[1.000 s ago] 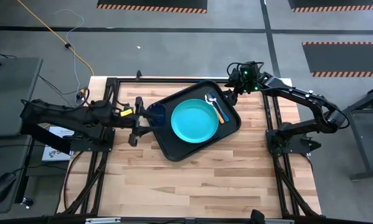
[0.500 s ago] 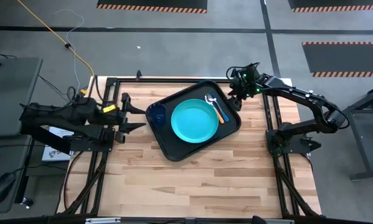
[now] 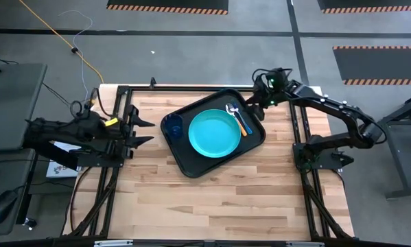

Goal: Pick and place plate/cup/fork/spoon on tray
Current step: Return to Home Position

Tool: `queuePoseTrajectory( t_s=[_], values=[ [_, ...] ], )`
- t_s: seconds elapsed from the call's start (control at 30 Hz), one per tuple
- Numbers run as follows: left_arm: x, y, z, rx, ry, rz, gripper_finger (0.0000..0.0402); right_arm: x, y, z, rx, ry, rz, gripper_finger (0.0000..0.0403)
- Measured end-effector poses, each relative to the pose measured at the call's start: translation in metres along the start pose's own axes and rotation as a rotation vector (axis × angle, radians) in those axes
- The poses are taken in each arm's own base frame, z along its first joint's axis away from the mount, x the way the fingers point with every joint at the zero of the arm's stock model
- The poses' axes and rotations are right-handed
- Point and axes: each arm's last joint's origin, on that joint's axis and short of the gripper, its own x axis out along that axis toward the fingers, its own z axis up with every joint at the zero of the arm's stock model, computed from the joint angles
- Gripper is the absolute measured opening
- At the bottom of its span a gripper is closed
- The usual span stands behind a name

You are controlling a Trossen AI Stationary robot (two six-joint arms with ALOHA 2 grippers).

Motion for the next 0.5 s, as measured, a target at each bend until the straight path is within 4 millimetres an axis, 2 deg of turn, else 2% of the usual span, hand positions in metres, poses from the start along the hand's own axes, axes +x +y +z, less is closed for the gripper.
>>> queuePoseTrajectory(
  t_s=[0.1,0.2,0.5],
  values=[
    [-0.004,0.001,0.003,0.008,-0.020,0.002,0.0193,-0.009,0.008,0.003,-0.025,-0.032,0.009,0.0204],
    [-0.008,0.001,0.004,0.008,-0.034,0.004,0.0193,-0.022,0.019,-0.004,-0.053,-0.069,0.005,0.0204],
    [-0.010,0.001,0.004,0.017,-0.029,0.002,0.0193,-0.067,0.050,-0.061,-0.001,-0.243,-0.128,0.0204]
  ],
)
